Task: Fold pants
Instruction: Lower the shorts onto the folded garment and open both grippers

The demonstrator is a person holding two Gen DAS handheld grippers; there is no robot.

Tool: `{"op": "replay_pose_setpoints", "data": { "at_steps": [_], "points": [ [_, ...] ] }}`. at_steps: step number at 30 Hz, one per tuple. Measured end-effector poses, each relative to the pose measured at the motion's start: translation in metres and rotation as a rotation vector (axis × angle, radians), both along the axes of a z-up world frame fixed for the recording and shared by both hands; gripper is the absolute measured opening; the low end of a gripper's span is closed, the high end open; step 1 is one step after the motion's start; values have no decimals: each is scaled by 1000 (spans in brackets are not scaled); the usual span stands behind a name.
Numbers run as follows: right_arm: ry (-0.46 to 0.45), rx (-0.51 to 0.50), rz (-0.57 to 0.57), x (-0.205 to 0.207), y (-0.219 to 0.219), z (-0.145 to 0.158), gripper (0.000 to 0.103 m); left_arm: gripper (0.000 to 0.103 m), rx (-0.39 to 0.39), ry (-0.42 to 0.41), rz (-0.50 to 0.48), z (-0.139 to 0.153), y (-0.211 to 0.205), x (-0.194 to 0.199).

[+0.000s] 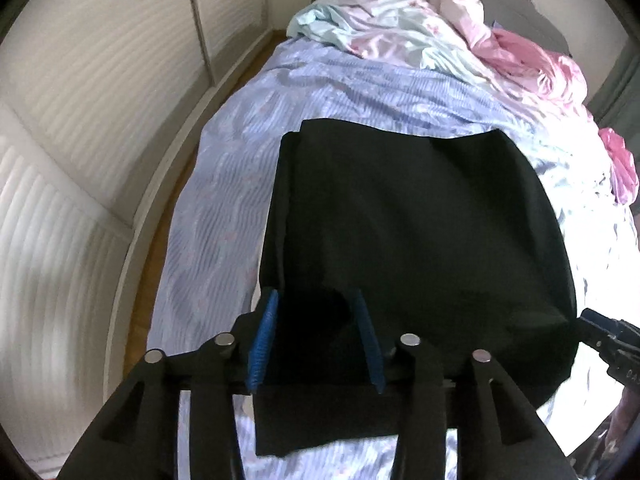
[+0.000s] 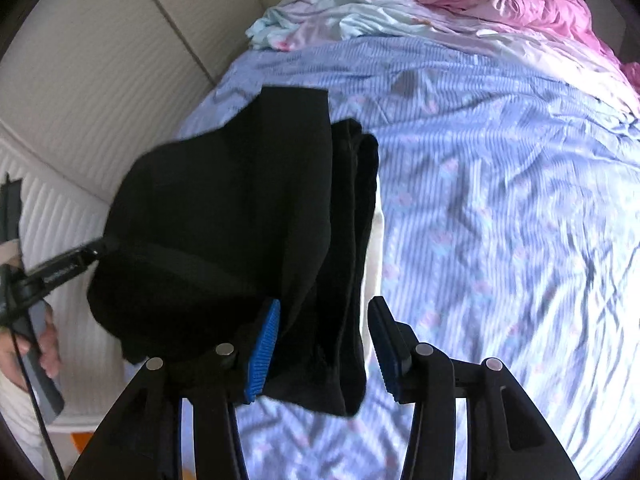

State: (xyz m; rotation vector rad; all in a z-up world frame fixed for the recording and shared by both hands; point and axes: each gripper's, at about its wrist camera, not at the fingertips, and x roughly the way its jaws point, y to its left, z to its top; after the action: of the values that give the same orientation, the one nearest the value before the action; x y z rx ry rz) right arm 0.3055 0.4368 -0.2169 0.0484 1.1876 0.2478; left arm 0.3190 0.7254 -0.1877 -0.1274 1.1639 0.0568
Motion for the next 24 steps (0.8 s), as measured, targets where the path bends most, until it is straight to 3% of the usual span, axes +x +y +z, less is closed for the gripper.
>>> {"op": "replay_pose_setpoints", "data": {
  "at_steps": [7, 13, 17, 20, 22, 24],
  "points": [
    [17, -37, 73, -27, -3, -8, 47, 45, -50, 36, 77, -17, 6, -45],
    [40, -68, 72, -42, -14, -11, 47, 45, 14, 76, 101, -23, -1, -76],
    [10, -97, 92, -56, -22, 4, 47, 45, 85, 26, 85, 4, -21, -103],
    [-40, -95, 115, -75, -36, 26, 49, 54, 94, -31, 79, 34, -42, -124],
    [-79, -91, 127, -90, -51, 46, 64, 63, 86, -82, 75, 59, -59, -138],
    [-123, -78, 132, -104, -70, 68, 68, 72, 104, -127, 67, 85, -83, -152]
  ]
}}
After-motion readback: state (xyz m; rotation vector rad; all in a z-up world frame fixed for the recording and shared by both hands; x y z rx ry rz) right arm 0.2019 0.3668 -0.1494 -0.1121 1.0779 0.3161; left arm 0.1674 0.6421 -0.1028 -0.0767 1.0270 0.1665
